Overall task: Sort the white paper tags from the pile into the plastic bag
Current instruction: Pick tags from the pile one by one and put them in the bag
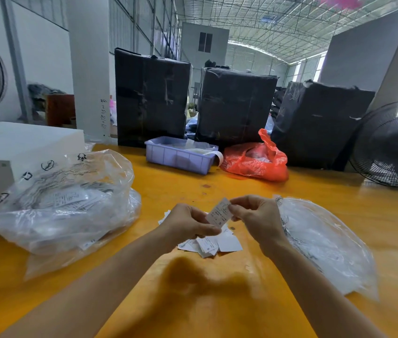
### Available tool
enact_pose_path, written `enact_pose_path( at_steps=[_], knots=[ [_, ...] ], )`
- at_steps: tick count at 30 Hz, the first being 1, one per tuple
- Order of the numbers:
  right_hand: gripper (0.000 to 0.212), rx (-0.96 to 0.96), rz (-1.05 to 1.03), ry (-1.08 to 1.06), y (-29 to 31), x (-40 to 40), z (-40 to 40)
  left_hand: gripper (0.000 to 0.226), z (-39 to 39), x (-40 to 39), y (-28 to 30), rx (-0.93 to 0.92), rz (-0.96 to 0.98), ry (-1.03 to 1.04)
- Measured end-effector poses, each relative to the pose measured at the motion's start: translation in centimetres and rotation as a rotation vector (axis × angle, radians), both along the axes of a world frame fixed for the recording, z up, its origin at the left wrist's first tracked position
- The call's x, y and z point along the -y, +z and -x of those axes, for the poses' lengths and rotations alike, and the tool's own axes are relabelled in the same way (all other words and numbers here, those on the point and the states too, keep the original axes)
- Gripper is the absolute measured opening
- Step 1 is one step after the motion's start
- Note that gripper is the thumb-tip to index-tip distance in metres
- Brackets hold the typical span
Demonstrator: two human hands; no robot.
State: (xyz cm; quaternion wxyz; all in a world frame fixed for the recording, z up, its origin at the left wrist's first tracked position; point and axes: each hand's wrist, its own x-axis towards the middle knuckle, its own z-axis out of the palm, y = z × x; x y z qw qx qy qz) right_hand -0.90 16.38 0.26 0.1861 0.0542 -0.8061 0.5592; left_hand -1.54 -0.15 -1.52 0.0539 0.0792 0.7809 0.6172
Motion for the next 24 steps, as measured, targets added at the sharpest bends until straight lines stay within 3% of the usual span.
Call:
enact_pose_path(
  at_steps=[3, 7, 11, 15, 18, 24],
  knots=[
    [0.011, 0.037, -0.018, 0.037, 0.2, 0.1, 0.0, 0.011, -0.2, 0.0, -0.4, 0.039, -0.050, -0.008],
    [0.007, 0.044, -0.190, 0.167, 0.6, 0.2, -0.5, 0.012, -0.5, -0.1, -0.7, 0.074, -0.226, 0.006],
    [0.012, 0.033, -0.119, 0.184, 0.7, 0.1, -0.6, 0.014, -1.0, 0.1, -0.7, 0.067, -0.210, -0.038],
    [0.007, 0.049, -0.149, 0.234, 0.8, 0.2, -0.9, 0.004, -0.9, 0.2, -0.8, 0.038, -0.312, 0.058],
    [0.019, 0.081, -0.176, 0.274, 0.7, 0.5, -0.9, 0.006, -0.6, 0.3, -1.1, 0.027, -0.347, 0.114],
    [0.011, 0.024, -0.239, 0.263, 0.1, 0.7, -0.6, 0.009, -0.7, 0.2, -1.3, 0.016, -0.388, 0.140]
  ],
)
